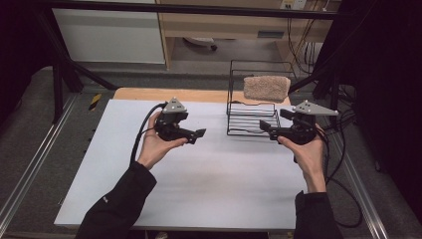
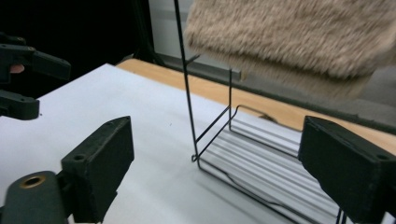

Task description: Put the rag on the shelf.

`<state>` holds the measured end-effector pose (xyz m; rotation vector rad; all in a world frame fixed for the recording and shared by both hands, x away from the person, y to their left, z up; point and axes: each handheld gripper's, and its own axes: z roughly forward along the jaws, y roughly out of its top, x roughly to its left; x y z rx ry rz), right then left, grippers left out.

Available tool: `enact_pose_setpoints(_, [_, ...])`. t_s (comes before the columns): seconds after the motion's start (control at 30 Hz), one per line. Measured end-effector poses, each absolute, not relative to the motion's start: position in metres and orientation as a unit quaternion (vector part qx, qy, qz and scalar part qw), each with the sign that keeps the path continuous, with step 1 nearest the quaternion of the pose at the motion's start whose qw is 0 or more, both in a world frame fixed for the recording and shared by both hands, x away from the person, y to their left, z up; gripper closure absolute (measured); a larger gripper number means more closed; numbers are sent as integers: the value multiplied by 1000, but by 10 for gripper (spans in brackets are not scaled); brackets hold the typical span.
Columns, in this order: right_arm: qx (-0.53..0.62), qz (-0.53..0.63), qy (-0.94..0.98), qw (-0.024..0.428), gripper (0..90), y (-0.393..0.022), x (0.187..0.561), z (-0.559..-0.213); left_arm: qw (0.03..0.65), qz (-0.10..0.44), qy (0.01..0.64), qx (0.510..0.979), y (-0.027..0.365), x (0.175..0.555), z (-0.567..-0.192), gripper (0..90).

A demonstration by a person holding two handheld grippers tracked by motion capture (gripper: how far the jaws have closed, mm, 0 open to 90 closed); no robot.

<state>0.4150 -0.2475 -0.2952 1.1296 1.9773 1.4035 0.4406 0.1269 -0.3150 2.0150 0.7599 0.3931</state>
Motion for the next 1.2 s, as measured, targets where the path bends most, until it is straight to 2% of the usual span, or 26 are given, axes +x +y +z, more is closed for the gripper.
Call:
enact_pose_setpoints(0.33, [419, 506, 724, 210, 41, -244, 403, -328, 435, 163, 334, 820, 169, 416, -350, 77])
enact_pose_setpoints(0.83, [433, 494, 738, 158, 14, -243, 384, -385, 432, 154, 378, 804, 228, 382, -403, 79])
enact_pose_setpoints(1.2, [422, 478, 759, 135, 5, -249, 368, -420, 417, 165, 389, 805, 260, 363, -424, 84])
